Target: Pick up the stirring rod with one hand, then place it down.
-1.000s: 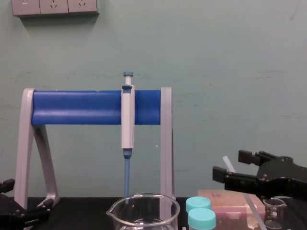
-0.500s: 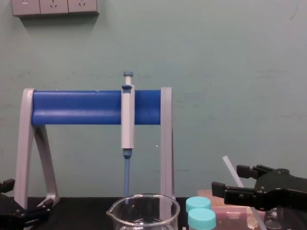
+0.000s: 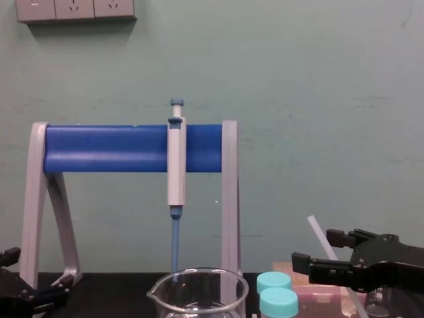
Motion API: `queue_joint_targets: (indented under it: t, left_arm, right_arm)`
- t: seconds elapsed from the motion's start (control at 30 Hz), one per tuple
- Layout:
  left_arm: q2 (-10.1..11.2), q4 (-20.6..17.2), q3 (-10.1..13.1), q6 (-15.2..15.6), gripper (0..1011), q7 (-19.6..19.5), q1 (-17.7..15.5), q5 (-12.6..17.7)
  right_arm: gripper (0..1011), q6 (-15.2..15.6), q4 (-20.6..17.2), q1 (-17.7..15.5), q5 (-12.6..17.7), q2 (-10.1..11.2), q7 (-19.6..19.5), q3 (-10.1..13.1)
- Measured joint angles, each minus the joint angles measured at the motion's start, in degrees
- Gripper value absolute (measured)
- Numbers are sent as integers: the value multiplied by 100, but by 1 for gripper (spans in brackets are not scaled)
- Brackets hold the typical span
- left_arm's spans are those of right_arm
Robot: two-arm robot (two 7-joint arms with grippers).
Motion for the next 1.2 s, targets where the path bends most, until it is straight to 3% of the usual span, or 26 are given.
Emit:
queue_joint_targets:
  t: [0.4,0.5,0.87,1.2]
  left_arm:
    - [0,0,0,0,1000,0,0,0]
    - [0,0,0,0,1000,0,0,0]
    - [0,0,0,0,1000,0,0,0]
    - [0,0,0,0,1000,0,0,0]
  right_arm:
    - [997,2,-4,-1,11,6,-2,-7]
    - [947,2,-5,-1,14,7,-3,-9]
    - [663,2,-5,-1,16,11,-4,-10]
    - [316,2,-5,0,16,10,-4,-10]
